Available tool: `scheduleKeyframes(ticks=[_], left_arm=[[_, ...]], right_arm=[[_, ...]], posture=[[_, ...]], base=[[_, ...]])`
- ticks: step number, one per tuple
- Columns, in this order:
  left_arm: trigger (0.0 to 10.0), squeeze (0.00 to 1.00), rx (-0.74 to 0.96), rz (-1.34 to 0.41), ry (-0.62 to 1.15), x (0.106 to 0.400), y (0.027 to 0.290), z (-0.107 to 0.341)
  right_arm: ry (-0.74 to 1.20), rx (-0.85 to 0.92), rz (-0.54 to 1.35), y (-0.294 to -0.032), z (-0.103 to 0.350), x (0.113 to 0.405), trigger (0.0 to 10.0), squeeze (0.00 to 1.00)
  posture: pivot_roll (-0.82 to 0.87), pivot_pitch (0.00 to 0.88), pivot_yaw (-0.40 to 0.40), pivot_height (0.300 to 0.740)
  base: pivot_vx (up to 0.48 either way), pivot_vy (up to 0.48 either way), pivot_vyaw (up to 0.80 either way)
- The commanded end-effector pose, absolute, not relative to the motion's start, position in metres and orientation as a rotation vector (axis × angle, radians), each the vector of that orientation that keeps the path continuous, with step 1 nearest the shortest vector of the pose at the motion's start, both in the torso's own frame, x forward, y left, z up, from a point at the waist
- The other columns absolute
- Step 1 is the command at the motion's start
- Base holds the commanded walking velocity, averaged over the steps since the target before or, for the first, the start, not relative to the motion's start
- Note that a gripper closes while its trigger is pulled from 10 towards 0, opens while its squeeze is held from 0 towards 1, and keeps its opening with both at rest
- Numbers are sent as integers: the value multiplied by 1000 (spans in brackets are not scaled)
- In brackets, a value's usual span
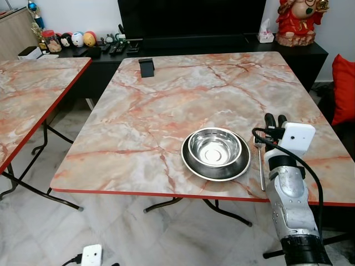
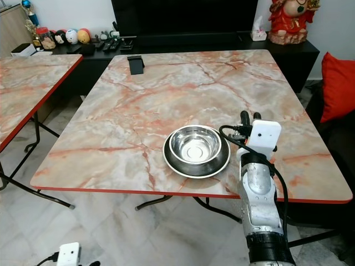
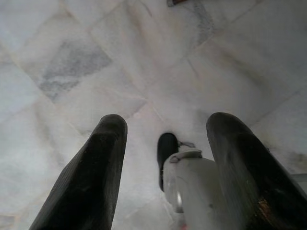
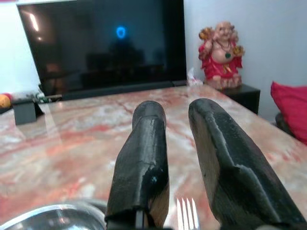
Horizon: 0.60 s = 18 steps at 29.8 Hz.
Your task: Setting the table
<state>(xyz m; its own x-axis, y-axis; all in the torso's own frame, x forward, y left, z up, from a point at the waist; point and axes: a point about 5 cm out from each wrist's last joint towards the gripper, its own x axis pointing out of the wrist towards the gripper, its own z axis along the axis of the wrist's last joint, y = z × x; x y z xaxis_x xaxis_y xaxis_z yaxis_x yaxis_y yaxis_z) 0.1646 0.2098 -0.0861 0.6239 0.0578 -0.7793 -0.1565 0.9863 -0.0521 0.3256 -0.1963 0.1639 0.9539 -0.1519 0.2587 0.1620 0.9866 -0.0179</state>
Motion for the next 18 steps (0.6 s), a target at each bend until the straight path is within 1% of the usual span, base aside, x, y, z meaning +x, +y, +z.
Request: scheduleKeyframes(ticks=[1, 7, 18], left_arm=[[10000, 0, -128, 159, 912, 159, 214, -88], [10000, 0, -135, 179, 924, 150, 222, -90], [10000, 0, -129, 179, 920, 149, 227, -89]], right_arm=[[-277, -35, -137, -190, 170, 328, 10000, 0], [-281, -29, -129, -184, 173, 332, 10000, 0], [-273, -7, -135, -181, 172, 334, 10000, 0]], posture=[[-72, 0, 52, 740], [-82, 0, 49, 740], [-86, 0, 58, 740]], base=[[0, 420, 0], [0, 473, 0], [0, 480, 0]])
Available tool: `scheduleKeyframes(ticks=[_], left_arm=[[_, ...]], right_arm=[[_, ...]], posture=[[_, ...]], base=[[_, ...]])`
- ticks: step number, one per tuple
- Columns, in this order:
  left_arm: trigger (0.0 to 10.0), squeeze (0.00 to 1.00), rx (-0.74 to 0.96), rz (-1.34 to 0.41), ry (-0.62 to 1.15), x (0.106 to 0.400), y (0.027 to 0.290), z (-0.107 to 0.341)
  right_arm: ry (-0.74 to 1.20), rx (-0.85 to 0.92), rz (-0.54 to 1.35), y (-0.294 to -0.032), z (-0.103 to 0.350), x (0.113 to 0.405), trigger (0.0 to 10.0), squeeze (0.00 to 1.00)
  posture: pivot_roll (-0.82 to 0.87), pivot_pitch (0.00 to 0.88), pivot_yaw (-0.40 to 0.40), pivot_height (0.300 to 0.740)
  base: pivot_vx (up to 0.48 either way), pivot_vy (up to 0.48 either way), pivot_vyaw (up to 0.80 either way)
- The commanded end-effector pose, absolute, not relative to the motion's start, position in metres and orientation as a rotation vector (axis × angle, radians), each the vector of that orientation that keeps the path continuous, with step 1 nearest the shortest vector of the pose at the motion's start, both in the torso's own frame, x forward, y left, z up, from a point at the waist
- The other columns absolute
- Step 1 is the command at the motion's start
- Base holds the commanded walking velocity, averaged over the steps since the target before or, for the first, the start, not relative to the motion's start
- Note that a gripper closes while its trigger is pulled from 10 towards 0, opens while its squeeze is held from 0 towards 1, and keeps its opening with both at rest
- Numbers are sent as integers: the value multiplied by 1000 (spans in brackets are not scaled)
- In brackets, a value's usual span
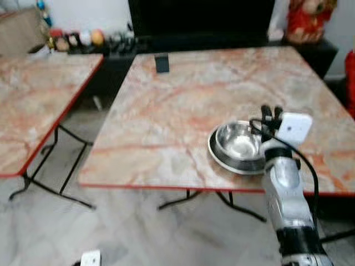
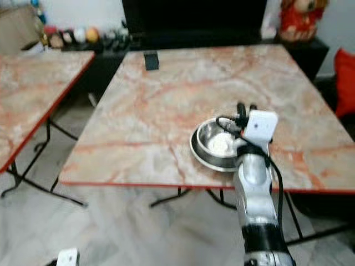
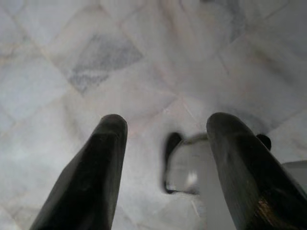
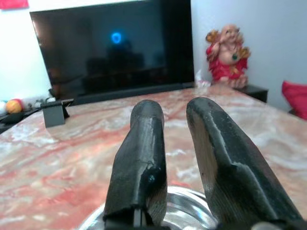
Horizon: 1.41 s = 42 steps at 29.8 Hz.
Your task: Setting the table
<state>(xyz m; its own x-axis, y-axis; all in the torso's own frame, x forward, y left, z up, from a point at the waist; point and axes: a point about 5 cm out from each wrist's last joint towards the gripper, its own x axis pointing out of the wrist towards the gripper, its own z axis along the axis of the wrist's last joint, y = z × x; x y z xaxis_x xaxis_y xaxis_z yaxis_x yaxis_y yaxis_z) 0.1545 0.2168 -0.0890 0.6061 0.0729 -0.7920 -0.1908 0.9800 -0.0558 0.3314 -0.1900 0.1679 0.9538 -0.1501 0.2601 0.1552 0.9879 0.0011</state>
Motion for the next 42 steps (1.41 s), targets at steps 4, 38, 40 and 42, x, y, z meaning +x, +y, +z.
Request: scheduleKeyframes(ticks=[4, 38, 40, 42], left_arm=[[10000, 0, -126, 177, 917, 150, 228, -88], [10000, 0, -140, 185, 913, 153, 224, -88], [10000, 0, -142, 184, 914, 153, 222, -89], [10000, 0, -143, 183, 914, 154, 221, -89]], right_arm=[[-273, -15, -132, -179, 172, 335, 10000, 0], [-269, 6, -127, -175, 172, 344, 10000, 0], [-268, 6, -126, -175, 172, 344, 10000, 0], [-269, 5, -124, -175, 172, 344, 10000, 0]], posture=[[-85, 0, 61, 740], [-71, 0, 46, 740], [-85, 0, 35, 740], [-95, 0, 30, 740]], base=[[0, 480, 0], [0, 480, 0], [0, 480, 0], [0, 480, 0]])
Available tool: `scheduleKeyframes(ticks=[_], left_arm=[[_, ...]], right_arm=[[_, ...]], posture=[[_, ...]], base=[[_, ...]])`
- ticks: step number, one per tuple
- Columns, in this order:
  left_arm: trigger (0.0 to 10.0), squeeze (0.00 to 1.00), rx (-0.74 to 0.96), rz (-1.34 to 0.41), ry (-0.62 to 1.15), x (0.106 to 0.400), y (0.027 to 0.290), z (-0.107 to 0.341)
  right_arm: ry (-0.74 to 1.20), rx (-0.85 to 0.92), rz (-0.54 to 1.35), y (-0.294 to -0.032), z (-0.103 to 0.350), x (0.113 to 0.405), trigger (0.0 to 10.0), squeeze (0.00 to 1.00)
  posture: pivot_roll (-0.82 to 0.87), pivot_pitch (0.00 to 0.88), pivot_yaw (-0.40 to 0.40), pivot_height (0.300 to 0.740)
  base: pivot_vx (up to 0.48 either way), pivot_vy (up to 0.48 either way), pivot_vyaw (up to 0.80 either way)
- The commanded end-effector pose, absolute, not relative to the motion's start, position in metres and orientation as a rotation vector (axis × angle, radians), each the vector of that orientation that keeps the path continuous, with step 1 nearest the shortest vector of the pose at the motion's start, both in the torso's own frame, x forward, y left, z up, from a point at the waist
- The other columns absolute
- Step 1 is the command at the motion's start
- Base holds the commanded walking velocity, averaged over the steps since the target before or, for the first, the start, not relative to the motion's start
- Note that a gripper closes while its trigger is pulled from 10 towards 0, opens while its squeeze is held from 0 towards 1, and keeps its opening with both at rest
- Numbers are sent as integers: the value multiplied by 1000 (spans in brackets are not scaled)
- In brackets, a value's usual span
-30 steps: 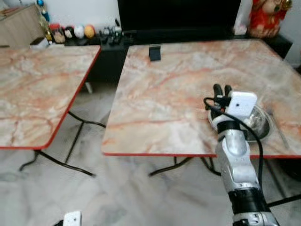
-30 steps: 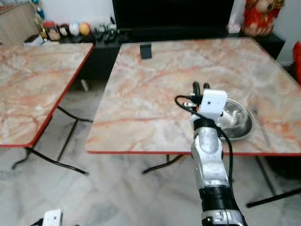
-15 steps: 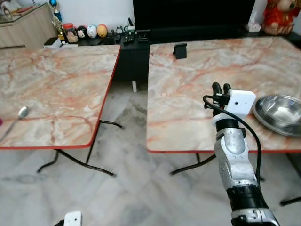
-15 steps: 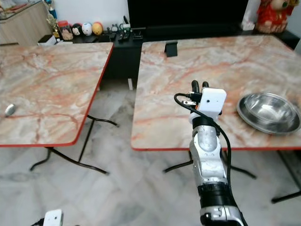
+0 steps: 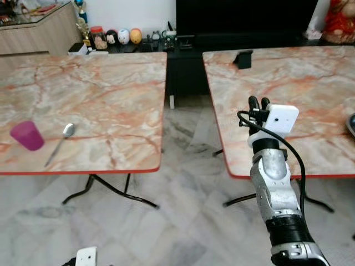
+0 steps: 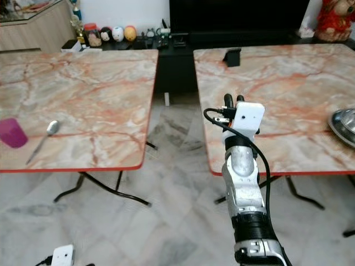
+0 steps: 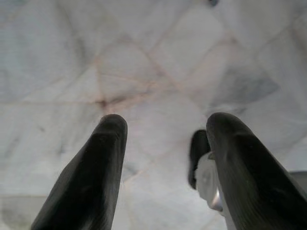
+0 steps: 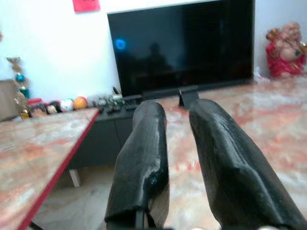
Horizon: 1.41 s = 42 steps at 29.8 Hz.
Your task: Setting the table
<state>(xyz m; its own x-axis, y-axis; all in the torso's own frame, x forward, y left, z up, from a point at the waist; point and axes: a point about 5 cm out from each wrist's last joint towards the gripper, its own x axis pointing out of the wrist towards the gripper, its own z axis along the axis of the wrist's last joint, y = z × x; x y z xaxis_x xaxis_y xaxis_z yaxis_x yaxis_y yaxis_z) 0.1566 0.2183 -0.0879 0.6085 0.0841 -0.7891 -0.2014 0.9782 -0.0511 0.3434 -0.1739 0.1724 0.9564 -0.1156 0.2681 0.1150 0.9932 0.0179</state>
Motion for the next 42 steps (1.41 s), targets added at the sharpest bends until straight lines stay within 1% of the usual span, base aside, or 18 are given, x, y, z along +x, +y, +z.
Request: scheduleKeyframes(ticks=[1, 5, 11, 17, 26, 36, 42], left_arm=[[10000, 0, -143, 182, 914, 154, 221, -89], [10000, 0, -144, 184, 910, 155, 223, -88], [10000, 0, -134, 189, 904, 153, 230, -87], [10000, 0, -132, 185, 890, 154, 231, -86], [10000, 0, -121, 175, 887, 153, 235, -85], [10000, 0, -123, 174, 883, 156, 229, -85], [10000, 0, -128, 175, 888, 158, 225, -86]], right_arm=[[-269, 5, -124, -175, 173, 344, 10000, 0], [-275, 5, -124, -174, 174, 344, 10000, 0], [-271, 9, -121, -171, 172, 343, 10000, 0], [-270, 10, -124, -170, 173, 345, 10000, 0], [-284, 19, -140, -170, 176, 345, 10000, 0], [-279, 16, -132, -170, 177, 346, 10000, 0], [-271, 23, -116, -166, 176, 348, 10000, 0]], posture=[[-95, 0, 30, 740], [-101, 0, 50, 740], [-105, 0, 54, 740], [-102, 0, 57, 740], [-67, 0, 94, 740], [-59, 0, 79, 740], [-53, 0, 70, 740]], base=[[0, 480, 0], [0, 480, 0], [0, 480, 0], [0, 480, 0], [0, 480, 0], [0, 480, 0], [0, 480, 0]])
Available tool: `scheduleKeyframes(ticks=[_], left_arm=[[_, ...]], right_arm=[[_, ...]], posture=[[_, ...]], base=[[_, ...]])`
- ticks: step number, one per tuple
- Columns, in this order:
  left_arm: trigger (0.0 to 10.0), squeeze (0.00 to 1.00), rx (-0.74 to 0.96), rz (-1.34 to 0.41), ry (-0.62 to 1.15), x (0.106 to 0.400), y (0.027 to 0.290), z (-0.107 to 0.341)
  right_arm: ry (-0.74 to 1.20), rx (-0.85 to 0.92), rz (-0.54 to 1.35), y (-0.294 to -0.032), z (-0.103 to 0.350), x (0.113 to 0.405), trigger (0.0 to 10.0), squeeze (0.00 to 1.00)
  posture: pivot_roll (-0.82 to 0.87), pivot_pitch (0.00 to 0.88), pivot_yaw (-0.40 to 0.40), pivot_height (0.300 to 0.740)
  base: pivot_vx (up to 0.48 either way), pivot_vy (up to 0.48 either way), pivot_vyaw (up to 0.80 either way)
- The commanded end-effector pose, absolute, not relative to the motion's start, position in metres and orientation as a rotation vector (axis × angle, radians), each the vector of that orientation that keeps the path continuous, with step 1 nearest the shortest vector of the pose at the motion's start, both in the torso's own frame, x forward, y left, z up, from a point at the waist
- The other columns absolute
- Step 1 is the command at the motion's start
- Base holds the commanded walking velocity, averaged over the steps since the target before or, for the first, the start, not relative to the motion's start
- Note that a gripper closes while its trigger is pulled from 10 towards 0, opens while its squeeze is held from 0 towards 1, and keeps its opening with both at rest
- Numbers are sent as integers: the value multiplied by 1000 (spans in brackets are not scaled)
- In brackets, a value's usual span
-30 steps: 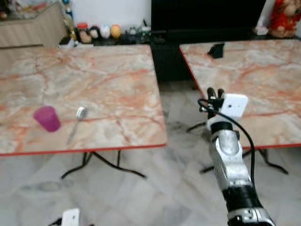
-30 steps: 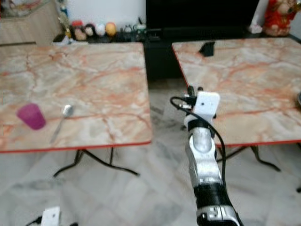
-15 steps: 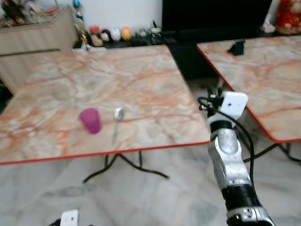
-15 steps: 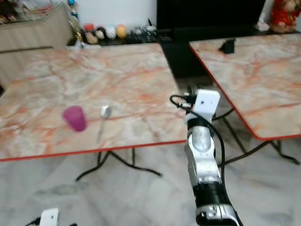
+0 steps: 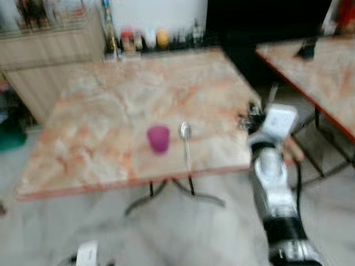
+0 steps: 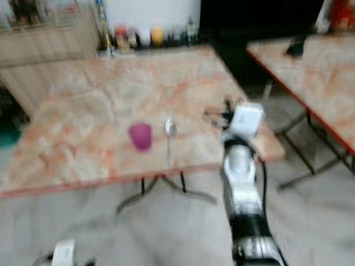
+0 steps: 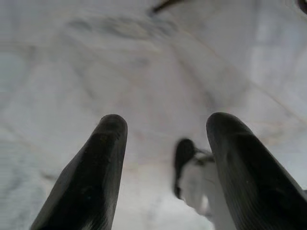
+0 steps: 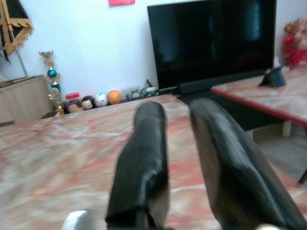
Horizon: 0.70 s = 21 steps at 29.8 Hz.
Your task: Setting the table
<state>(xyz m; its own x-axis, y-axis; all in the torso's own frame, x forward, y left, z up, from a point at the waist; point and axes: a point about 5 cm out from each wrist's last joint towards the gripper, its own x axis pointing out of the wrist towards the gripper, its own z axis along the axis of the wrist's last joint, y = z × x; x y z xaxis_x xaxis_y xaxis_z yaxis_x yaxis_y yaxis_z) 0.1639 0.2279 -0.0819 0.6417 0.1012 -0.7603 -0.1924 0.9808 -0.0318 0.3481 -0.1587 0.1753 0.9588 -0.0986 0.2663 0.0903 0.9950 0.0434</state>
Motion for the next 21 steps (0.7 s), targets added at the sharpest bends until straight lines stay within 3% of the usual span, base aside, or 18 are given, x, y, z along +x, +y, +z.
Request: scheduleKeyframes(ticks=[1, 21], left_arm=[[10000, 0, -128, 176, 887, 157, 225, -86], [10000, 0, -110, 177, 918, 146, 233, -89]], right_arm=[[-270, 22, -114, -166, 176, 348, 10000, 0], [-254, -9, -118, -176, 169, 345, 10000, 0]], posture=[[-52, 0, 69, 740], [-59, 0, 71, 740]], base=[[0, 352, 0], [0, 31, 0]])
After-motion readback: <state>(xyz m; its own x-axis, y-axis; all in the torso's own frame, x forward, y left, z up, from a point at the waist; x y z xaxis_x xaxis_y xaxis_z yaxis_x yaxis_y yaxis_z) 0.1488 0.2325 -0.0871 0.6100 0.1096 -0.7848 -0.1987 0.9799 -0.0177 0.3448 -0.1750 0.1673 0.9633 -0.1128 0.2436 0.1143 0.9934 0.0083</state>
